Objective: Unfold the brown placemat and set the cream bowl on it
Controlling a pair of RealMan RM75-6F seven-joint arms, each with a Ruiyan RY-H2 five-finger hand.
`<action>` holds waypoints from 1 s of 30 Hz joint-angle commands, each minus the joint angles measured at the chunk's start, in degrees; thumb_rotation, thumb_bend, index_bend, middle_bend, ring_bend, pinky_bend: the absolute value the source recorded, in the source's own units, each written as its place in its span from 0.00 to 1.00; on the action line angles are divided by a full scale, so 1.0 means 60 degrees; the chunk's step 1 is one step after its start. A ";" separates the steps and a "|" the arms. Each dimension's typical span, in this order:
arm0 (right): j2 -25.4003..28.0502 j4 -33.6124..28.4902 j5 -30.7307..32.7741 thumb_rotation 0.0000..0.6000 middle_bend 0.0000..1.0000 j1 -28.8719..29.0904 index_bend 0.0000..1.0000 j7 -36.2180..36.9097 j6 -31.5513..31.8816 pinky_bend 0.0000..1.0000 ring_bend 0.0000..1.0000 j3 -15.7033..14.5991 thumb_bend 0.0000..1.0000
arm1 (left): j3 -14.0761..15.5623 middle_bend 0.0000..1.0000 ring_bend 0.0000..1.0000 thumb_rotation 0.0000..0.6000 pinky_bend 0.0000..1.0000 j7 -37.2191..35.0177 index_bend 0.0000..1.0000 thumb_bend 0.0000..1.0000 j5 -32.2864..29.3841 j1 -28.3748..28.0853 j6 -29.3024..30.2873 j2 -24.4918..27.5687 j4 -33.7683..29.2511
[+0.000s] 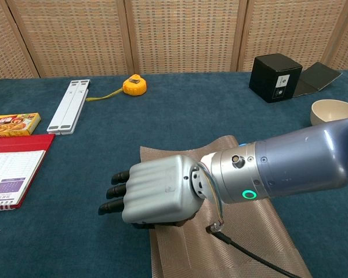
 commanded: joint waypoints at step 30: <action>0.0271 0.1527 -0.3130 1.00 0.14 -0.0937 0.94 0.2879 0.2565 0.01 0.00 -0.0431 0.43 | 0.0046 0.00 0.00 1.00 0.00 0.0107 0.00 0.00 -0.0009 -0.0066 -0.0120 -0.0050 0.0015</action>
